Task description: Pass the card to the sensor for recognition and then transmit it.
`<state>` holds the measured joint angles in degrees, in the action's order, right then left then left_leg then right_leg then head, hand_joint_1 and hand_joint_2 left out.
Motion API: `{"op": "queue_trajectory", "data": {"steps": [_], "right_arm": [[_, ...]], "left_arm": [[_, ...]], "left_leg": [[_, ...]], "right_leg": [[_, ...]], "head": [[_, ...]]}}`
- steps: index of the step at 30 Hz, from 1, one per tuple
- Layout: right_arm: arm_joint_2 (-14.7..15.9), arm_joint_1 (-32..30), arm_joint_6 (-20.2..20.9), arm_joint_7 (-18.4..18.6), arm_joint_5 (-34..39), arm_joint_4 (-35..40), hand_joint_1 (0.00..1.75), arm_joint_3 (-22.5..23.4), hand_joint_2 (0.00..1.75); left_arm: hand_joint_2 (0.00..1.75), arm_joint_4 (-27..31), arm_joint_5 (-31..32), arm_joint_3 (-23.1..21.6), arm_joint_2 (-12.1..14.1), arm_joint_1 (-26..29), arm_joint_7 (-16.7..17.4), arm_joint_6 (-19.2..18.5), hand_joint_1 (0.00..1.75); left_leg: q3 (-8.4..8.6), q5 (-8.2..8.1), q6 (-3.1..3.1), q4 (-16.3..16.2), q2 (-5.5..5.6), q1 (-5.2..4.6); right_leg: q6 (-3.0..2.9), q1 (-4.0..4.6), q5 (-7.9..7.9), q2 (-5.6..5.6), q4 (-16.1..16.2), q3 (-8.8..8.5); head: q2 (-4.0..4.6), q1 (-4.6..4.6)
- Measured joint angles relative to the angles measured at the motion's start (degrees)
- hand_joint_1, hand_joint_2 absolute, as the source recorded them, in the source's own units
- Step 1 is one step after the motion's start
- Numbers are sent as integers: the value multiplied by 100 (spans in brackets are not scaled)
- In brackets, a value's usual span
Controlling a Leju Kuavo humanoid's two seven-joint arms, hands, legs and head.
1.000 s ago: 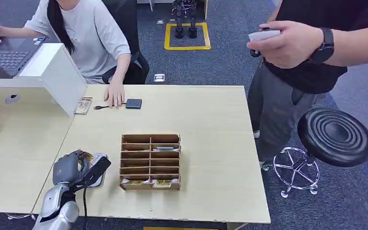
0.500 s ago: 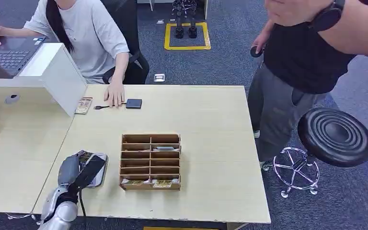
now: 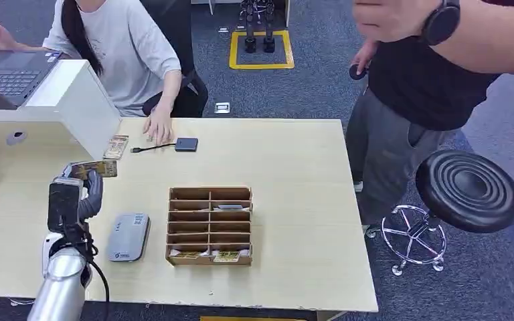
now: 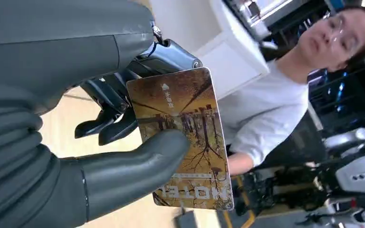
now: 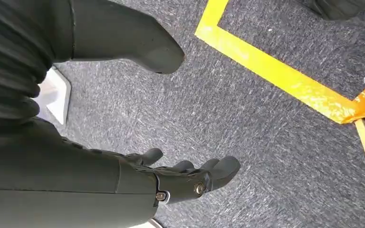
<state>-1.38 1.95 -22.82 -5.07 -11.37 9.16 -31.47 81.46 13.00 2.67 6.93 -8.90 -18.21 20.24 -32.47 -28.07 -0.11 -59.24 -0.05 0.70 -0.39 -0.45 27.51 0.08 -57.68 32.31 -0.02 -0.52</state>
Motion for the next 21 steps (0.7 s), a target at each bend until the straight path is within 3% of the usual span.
{"op": "queue_trajectory", "data": {"steps": [21], "right_arm": [[0, 5, 2, 0, -11, 22, 0, 0, 175]], "left_arm": [[175, 94, -11, 72, 13, -40, -17, 24, 175]], "left_leg": [[-3, 0, 0, 0, 0, 0]], "right_leg": [[0, 0, 0, 0, 0, 3]], "head": [[0, 0]]}}
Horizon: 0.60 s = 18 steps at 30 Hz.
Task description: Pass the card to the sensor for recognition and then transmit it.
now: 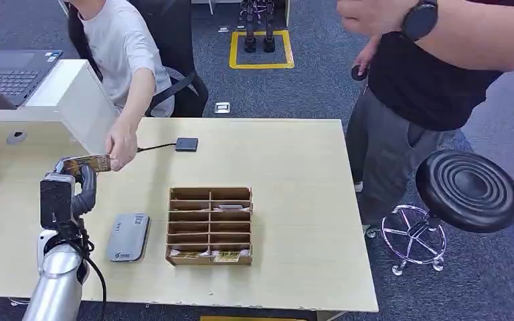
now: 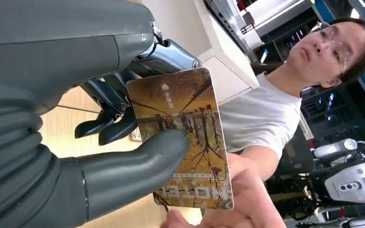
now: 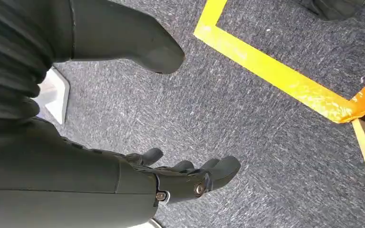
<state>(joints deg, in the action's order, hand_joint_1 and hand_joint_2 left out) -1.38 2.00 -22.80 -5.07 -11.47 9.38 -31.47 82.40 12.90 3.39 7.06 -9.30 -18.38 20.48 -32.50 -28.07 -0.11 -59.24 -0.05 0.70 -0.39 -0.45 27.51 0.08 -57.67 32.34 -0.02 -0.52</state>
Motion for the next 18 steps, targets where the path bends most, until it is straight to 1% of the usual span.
{"op": "queue_trajectory", "data": {"steps": [7, 10, 11, 13, 14, 16, 17, 18], "right_arm": [[0, 2, 2, 0, 0, 2, 0, 0, 175], [0, 2, 9, 26, -20, 2, 0, -4, 175], [0, 4, 11, 26, -31, 4, 0, -4, 175], [0, 12, 48, 26, -66, 18, 0, -20, 175], [0, 18, 53, 26, -70, 20, 0, -22, 175], [0, 41, 98, 26, -90, 33, 0, -59, 175], [0, 55, 118, 26, -118, 39, 0, -85, 175], [0, 65, 125, 26, -120, 50, 0, -103, 175]], "left_arm": [[175, 15, 2, 4, 0, -2, -13, 11, 175], [175, 13, 160, 4, 24, -25, -90, 151, 175], [175, 13, 318, 2, 42, -37, -109, 269, 175], [175, -7, 893, 2, 83, -68, -164, 659, 175], [175, -15, 996, 2, 85, -94, -175, 733, 175], [175, -90, 1518, 2, 127, -152, -238, 1142, 175], [175, -182, 1686, 2, 127, -188, -284, 1312, 175], [175, -241, 1709, 2, 125, -210, -335, 1346, 175]], "left_leg": [[-1, 0, 0, 0, -1, 0], [-1, 0, 0, 0, -3, 0], [-1, 0, 0, 0, -2, 0], [-1, 0, 0, 0, -3, 0], [-2, 0, 0, 0, -3, 0], [-2, 0, 0, 0, -3, 0], [-3, 0, 0, 0, -3, 0], [-3, 0, 0, 0, -3, 0]], "right_leg": [[0, 0, 0, -1, 0, 0], [0, 0, -1, -1, 0, 2], [0, 0, -1, -1, 0, 2], [0, 0, -1, -3, 0, 5], [0, 0, 0, -3, 0, 6], [0, 0, 0, -3, 0, 8], [0, 0, 0, -3, 0, 9], [0, 0, 0, -3, 0, 9]], "head": [[2, -2], [2, 0], [2, 0], [0, -2], [2, 0], [0, -2], [0, 0], [0, 0]]}}
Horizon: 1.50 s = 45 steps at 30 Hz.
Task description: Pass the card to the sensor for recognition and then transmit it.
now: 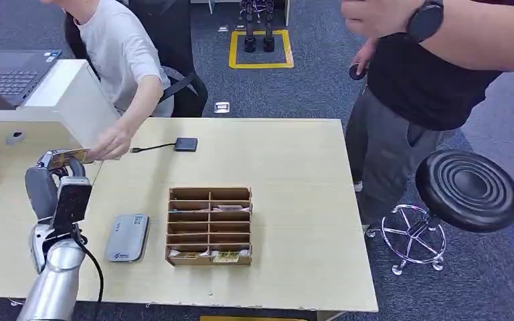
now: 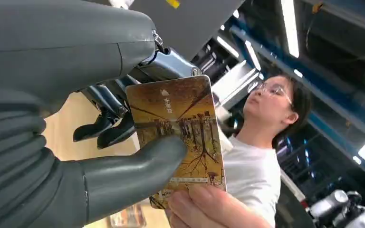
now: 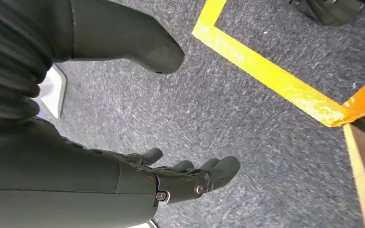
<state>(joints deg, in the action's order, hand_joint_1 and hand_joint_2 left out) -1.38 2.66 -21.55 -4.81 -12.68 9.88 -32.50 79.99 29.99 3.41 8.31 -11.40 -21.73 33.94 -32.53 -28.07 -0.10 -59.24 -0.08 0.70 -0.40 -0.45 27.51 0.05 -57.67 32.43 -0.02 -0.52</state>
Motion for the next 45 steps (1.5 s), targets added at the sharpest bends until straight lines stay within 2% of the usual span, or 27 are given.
{"op": "queue_trajectory", "data": {"steps": [4, 16, 17, 28, 34, 45], "right_arm": [[-7, 42, 48, 0, -17, 31, 0, -17, 175], [-28, 83, 63, 0, -50, 46, 0, -33, 175], [-28, 85, 63, 0, -50, 46, 0, -33, 175], [-28, 93, 63, 0, -52, 48, 0, -33, 175], [-28, 92, 59, 0, -37, 48, 0, -31, 175], [-28, 93, 37, -22, -15, 48, 0, -31, 175]], "left_arm": [[175, -229, 4, -87, -18, -104, -188, -66, 175], [175, -419, -81, -186, -24, -179, -234, -122, 175], [175, -426, -81, -186, -24, -179, -234, -122, 0], [175, -463, -83, -192, -15, -179, -234, -155, 0], [175, -500, 123, -247, 31, -175, 18, -265, 0], [175, -461, 378, -345, 240, -3, 169, -332, 0]], "left_leg": [[-2, 1, 0, 0, 1, 0], [-6, 0, 0, 0, -5, -1], [-6, 0, 0, 0, -5, -1], [-6, 0, 0, 0, -5, -1], [-7, 0, 0, 0, -5, 0], [-10, 0, 0, 0, -3, 0]], "right_leg": [[0, 0, 0, -1, 0, 0], [0, 0, -1, -4, 0, 6], [0, 0, -1, -4, 0, 6], [0, 0, -2, -4, 0, 6], [0, 0, -1, -4, 0, 7], [0, 0, -1, -3, 0, 8]], "head": [[2, -2], [2, 0], [2, 0], [2, 0], [0, 0], [2, 0]]}}
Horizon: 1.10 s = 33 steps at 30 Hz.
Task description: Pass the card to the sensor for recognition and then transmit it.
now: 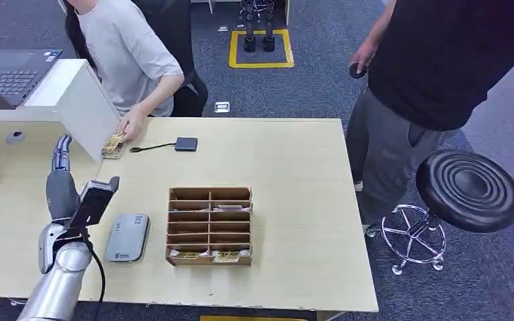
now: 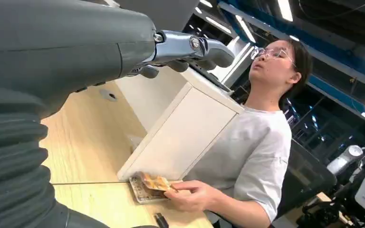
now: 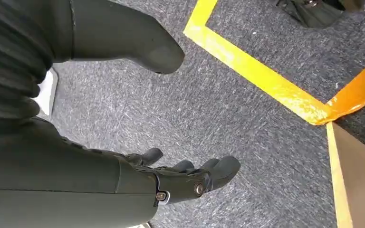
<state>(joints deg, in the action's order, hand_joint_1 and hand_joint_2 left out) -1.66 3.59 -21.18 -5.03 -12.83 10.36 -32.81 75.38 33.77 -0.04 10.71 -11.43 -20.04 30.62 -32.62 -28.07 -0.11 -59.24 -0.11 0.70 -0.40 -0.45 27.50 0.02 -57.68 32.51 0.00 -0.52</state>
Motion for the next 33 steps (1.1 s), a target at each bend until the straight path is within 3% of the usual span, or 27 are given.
{"op": "queue_trajectory", "data": {"steps": [5, 10, 13, 16, 25, 33], "right_arm": [[0, 0, -4, -7, 2, 0, 0, 0, 175], [2, -35, -18, -83, 122, -4, 0, 39, 175], [26, -99, -37, -125, 188, -26, 0, 66, 175], [65, -152, -41, -157, 203, -57, 0, 122, 175], [133, -133, -48, -173, 205, -74, 0, 188, 175], [149, -131, -44, -177, 238, -76, 0, 192, 175]], "left_arm": [[175, 7, 42, -7, 48, 18, 11, -79, 0], [175, 731, 6, -464, 521, 601, -275, -1732, 0], [175, 1417, 24, -783, 881, 1087, -378, -2350, 0], [175, 2132, 70, -1159, 1266, 1468, -481, -2718, 0], [175, 3011, -56, -1789, 1851, 1595, -612, -3147, 0], [175, 3394, -68, -2125, 2046, 1564, -656, -3237, 0]], "left_leg": [[-1, 0, 0, 0, 0, 0], [-3, -3, 1, 0, -13, 0], [-6, -8, 3, 0, -14, 1], [-12, -10, 1, 0, -9, 1], [-9, -2, 3, 0, -9, 1], [-9, -2, 3, 0, -9, 1]], "right_leg": [[0, 0, 0, 0, 0, -1], [-1, 0, 1, -14, 0, 6], [0, 0, 4, -17, 0, 11], [4, 0, 8, -11, 1, 14], [0, 0, 0, -11, 1, 11], [-1, 0, 0, -11, 0, 11]], "head": [[0, -2], [0, 0], [0, 0], [0, -2], [0, -2], [0, 0]]}}
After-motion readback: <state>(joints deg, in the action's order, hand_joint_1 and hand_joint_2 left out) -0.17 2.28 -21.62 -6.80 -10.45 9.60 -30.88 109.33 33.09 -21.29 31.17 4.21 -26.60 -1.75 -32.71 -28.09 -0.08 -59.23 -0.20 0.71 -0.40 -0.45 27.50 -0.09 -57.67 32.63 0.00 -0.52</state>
